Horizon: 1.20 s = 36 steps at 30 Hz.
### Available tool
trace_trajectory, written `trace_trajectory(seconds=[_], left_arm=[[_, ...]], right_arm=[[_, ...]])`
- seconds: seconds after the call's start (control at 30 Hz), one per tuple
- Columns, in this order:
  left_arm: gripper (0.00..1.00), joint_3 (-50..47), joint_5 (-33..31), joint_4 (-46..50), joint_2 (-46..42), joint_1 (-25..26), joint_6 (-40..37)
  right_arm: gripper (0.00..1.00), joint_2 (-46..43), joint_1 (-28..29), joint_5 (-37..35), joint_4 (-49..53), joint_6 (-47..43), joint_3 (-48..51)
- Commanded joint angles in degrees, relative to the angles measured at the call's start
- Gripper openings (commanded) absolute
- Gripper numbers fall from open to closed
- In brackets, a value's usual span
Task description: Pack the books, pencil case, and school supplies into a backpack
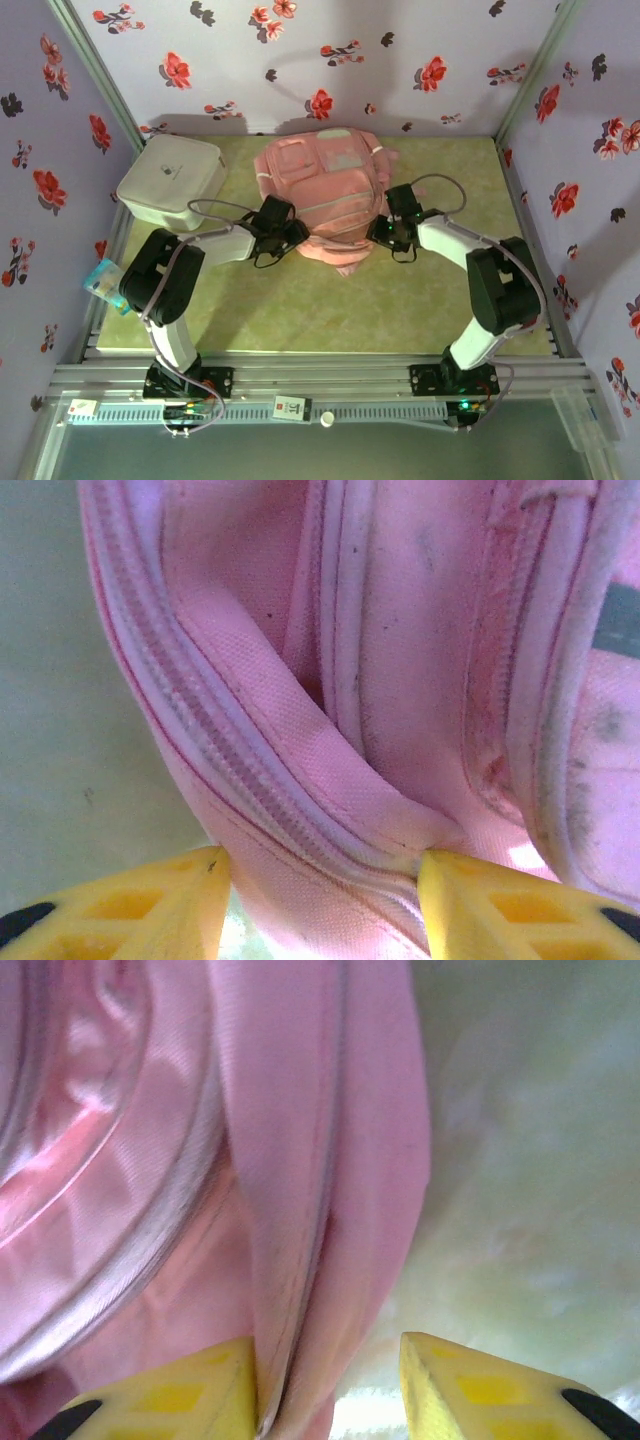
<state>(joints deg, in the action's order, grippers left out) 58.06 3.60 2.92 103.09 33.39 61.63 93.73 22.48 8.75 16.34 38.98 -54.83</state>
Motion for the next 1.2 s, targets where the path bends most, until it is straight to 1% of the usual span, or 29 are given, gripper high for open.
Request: trace_trajectory(seconds=[0.0,0.07,0.13,0.2,0.23,0.27,0.33,0.37,0.47,0.57,0.67,0.77,0.9,1.17], left_arm=[[0.53,2.30,-3.48,3.26,1.65,-2.70,-4.50],[0.53,2.25,-3.59,3.67,0.96,-4.19,-5.42],[0.53,1.93,-3.93,4.60,-0.55,-5.38,-6.12],[0.54,1.41,-3.89,5.60,-2.85,-6.03,-6.69],[0.55,1.20,-3.93,6.13,-4.01,-5.97,-6.92],[0.56,0.93,-3.78,6.84,-5.24,-5.94,-6.99],[0.58,-0.12,-3.06,7.33,-7.47,-5.80,-6.34],[0.59,-0.88,-2.60,7.29,-8.63,-5.69,-5.63],[0.61,-3.31,-0.53,5.71,-11.24,-5.22,-2.97],[0.62,-5.06,2.15,3.11,-12.29,-4.44,-0.16],[0.62,-5.47,4.21,1.10,-12.37,-3.64,1.51],[0.62,-5.07,4.77,0.34,-11.82,-3.01,2.04],[0.62,-4.12,5.20,0.10,-10.41,-2.62,2.03],[0.62,-3.35,5.52,0.07,-9.31,-2.36,1.75]], right_arm=[[0.41,-2.79,2.27,6.07,0.08,4.88,2.22],[0.41,-4.27,2.45,4.62,1.26,4.76,1.69],[0.41,-6.93,2.41,-0.04,3.25,3.41,1.04],[0.44,-9.77,2.33,-3.99,4.66,1.21,0.39],[0.45,-10.65,2.37,-3.98,4.39,-0.20,0.22],[0.47,-11.19,2.31,-3.02,3.85,-1.81,-0.09],[0.49,-11.10,2.31,1.75,2.13,-4.67,-0.76],[0.50,-10.50,2.39,4.92,1.37,-6.12,-1.40],[0.50,-7.56,2.68,11.34,0.03,-7.41,-3.25],[0.50,-4.64,3.18,14.38,-0.94,-7.26,-4.65],[0.50,-2.54,3.88,15.36,-1.46,-7.24,-5.46],[0.49,-1.02,4.54,17.79,-2.34,-7.71,-5.67],[0.45,1.18,4.94,20.04,-2.59,-8.19,-6.12],[0.41,3.73,5.37,21.09,-2.87,-9.22,-6.47]])
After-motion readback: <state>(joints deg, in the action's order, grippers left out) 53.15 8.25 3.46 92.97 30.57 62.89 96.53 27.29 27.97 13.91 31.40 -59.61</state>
